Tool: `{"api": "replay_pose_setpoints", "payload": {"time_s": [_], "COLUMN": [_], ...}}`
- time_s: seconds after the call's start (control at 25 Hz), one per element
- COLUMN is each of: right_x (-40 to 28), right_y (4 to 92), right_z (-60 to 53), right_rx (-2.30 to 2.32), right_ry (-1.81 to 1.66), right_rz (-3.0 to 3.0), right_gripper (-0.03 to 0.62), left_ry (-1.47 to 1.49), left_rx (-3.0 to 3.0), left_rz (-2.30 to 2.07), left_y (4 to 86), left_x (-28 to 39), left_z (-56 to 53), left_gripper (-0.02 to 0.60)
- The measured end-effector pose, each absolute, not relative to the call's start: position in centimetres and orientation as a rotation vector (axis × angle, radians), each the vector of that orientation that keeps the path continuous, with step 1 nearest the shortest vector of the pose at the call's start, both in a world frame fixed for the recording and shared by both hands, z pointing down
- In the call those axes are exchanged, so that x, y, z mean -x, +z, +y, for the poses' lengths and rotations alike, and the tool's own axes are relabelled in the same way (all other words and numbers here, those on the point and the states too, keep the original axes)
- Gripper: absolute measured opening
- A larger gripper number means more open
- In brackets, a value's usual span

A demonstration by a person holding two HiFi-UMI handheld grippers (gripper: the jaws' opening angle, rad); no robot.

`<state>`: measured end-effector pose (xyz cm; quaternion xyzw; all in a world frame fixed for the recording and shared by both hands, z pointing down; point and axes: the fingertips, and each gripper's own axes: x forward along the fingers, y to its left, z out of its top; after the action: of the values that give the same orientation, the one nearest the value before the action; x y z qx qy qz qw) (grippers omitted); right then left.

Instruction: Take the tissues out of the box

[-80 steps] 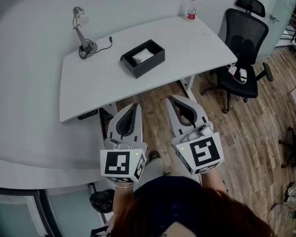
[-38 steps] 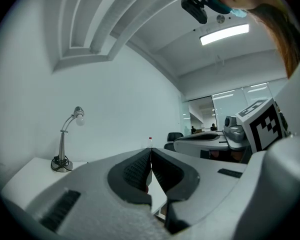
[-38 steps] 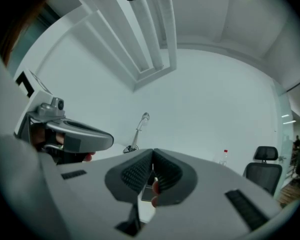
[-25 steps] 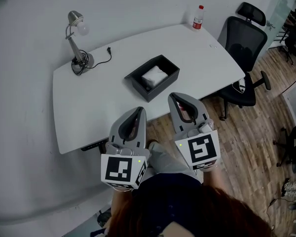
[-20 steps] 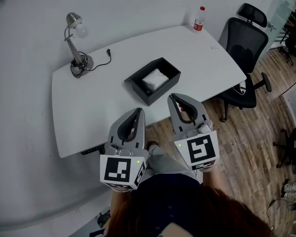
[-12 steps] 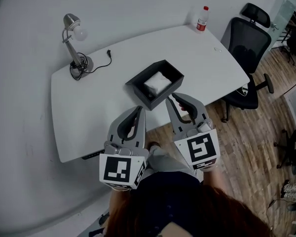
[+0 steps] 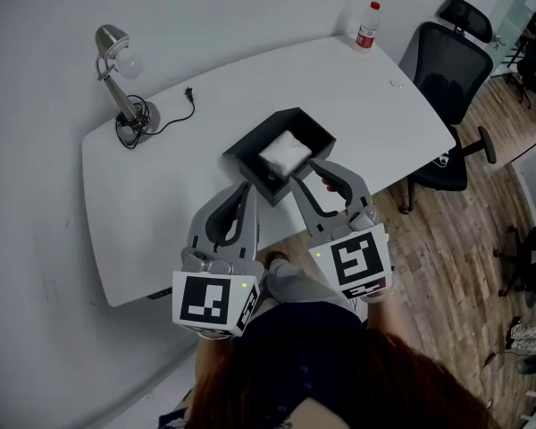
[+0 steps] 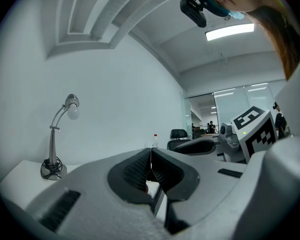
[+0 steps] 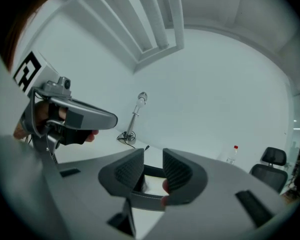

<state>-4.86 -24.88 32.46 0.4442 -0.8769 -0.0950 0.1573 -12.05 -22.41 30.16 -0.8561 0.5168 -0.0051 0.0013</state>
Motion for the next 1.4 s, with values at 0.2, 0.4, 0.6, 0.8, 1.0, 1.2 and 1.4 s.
{"api": "replay_pose_setpoints", "payload": {"time_s": [0.2,0.4,0.6,0.8,1.0,1.2,1.4], "right_x": [5.6,6.4,6.8,6.8,7.0,7.2,7.4], "right_y": [34.0,35.3,36.9,38.4,40.3,42.1,44.0], "right_z": [-26.6,-28.0,-29.6,-31.0,-32.2,-33.4,-34.2], "right_rx": [-1.215,-1.146,-1.108,-1.061,-1.021,-0.976,-0.922], "right_ry": [-0.246,-0.219,-0.19,-0.177,-0.113,-0.05,0.011], "right_rz": [-2.49,-2.471,-2.431,-2.357,-2.307,-2.259,-2.206], "right_gripper": [0.18,0.209,0.23,0.242,0.252,0.259,0.264], "left_ry": [-0.023,-0.027,-0.028,-0.035,-0.055,-0.065,-0.082], "left_rx": [2.713,2.737,2.746,2.759,2.782,2.793,2.805], "left_rz": [1.626,1.634,1.643,1.654,1.67,1.687,1.688], "left_y": [30.9,31.6,31.9,32.4,33.4,34.1,34.8], "left_x": [12.4,12.7,13.1,13.4,13.7,14.3,14.7], "left_z": [-24.3,-26.0,-27.5,-28.8,-30.2,-31.3,-32.6], "left_gripper": [0.025,0.025,0.025,0.025,0.025,0.025,0.025]}}
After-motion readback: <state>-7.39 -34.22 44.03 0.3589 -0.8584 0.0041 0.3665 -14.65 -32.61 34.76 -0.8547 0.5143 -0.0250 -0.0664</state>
